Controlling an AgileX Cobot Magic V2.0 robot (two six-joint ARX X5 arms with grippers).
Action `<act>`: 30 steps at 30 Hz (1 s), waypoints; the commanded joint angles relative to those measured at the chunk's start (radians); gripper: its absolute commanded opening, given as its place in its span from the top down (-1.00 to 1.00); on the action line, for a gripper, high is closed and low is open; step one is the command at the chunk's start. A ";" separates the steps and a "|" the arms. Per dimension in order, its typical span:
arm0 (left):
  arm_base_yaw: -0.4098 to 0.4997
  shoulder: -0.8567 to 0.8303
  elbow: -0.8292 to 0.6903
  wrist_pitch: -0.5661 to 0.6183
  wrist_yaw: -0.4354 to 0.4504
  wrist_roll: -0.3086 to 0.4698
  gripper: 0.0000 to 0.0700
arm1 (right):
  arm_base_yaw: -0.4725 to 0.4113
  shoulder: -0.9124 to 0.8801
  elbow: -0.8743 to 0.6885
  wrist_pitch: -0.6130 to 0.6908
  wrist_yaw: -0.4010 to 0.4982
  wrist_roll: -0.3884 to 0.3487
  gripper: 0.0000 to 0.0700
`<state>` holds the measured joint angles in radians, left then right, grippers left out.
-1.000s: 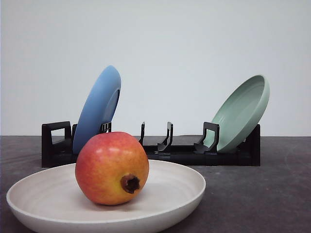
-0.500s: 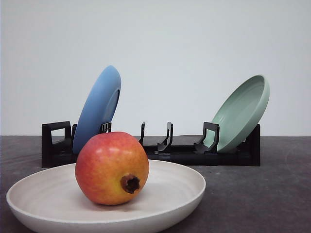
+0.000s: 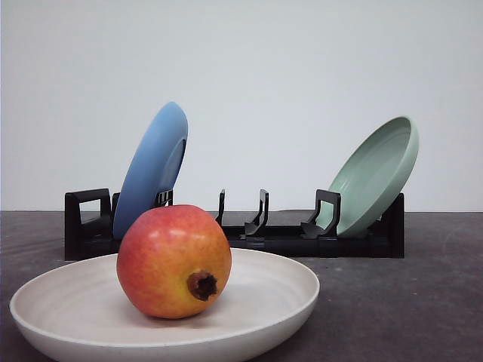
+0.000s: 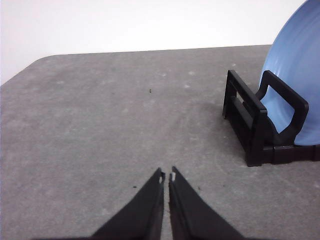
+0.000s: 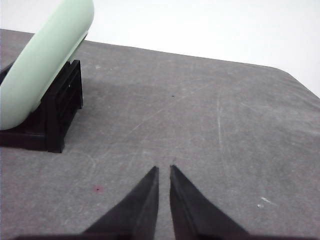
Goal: Place pomegranate in white plate
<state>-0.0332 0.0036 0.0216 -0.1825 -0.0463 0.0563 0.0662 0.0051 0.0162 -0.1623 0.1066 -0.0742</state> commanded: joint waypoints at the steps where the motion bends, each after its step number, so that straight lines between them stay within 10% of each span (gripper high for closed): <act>1: -0.001 -0.001 -0.010 -0.005 0.005 0.005 1.00 | 0.001 -0.002 -0.004 0.005 -0.001 0.011 0.89; 30: -0.001 -0.001 -0.010 -0.005 0.005 0.005 1.00 | 0.001 -0.002 -0.004 0.005 -0.001 0.011 0.89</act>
<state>-0.0334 0.0036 0.0216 -0.1825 -0.0463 0.0563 0.0662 0.0051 0.0162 -0.1623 0.1066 -0.0742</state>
